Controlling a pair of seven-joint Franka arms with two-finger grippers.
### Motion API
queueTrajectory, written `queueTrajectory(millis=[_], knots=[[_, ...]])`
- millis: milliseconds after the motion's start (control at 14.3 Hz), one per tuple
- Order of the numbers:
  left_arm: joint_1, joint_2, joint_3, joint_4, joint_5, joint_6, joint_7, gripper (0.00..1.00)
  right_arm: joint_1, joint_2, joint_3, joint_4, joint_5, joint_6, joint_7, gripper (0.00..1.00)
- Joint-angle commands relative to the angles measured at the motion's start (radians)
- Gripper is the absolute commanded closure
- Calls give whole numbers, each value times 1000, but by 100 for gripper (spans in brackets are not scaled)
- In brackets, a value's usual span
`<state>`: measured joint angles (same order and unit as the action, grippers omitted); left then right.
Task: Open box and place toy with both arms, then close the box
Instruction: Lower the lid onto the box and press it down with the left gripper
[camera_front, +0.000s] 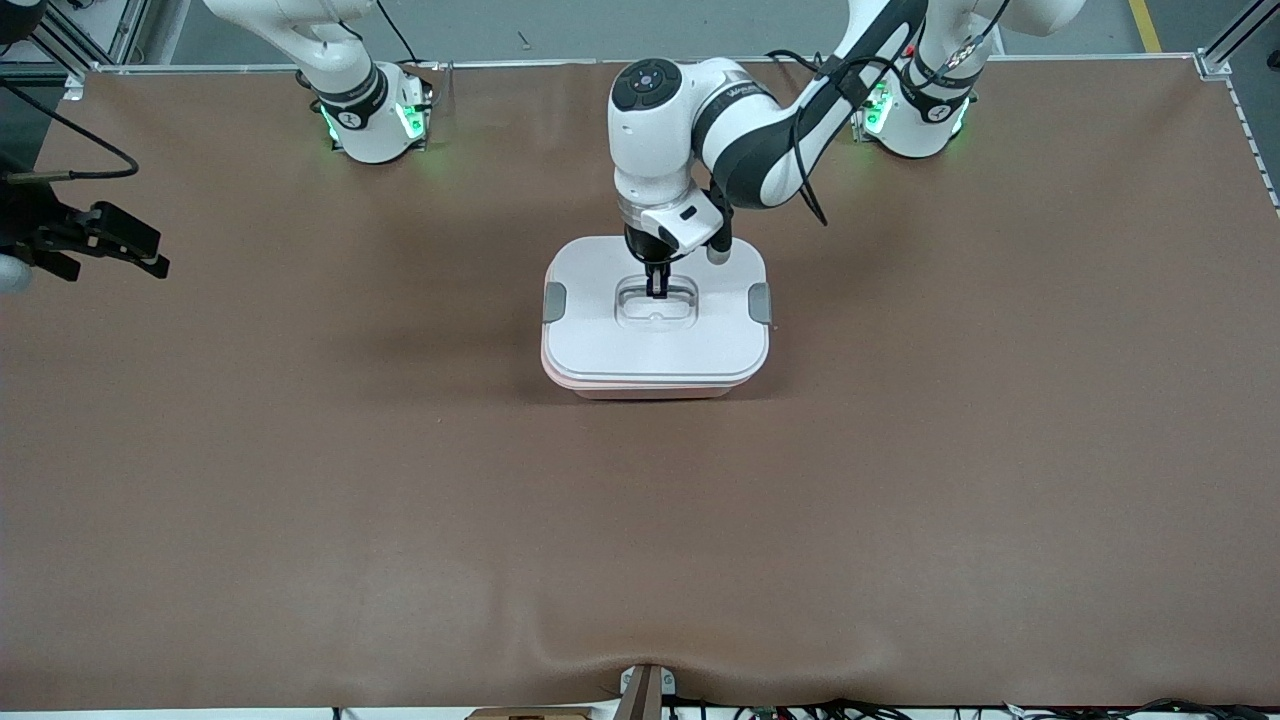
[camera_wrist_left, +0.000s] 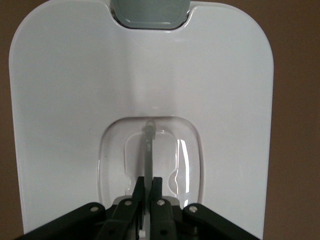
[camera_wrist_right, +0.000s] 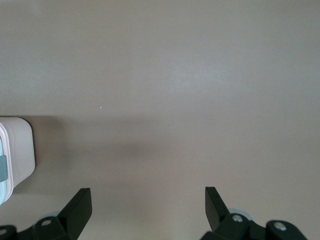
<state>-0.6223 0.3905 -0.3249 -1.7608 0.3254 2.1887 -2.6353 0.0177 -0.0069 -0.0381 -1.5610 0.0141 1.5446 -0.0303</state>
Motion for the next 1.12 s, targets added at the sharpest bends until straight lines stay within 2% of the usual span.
queueTrajectory(millis=[0,349,627,1046], knots=[[1,13,-3,29,26,9,-22,100,-25,-19,6,-16,15,-8,13,0],[3,31,0,41,26,11,-23,100,-24,-24,6,-11,26,-11,23,0],[3,44,6,46,26,36,-23,100,-18,-25,12,-13,24,-12,136,0],[-1,50,9,40,38,36,-90,100,-13,-25,17,-13,17,-14,124,0]])
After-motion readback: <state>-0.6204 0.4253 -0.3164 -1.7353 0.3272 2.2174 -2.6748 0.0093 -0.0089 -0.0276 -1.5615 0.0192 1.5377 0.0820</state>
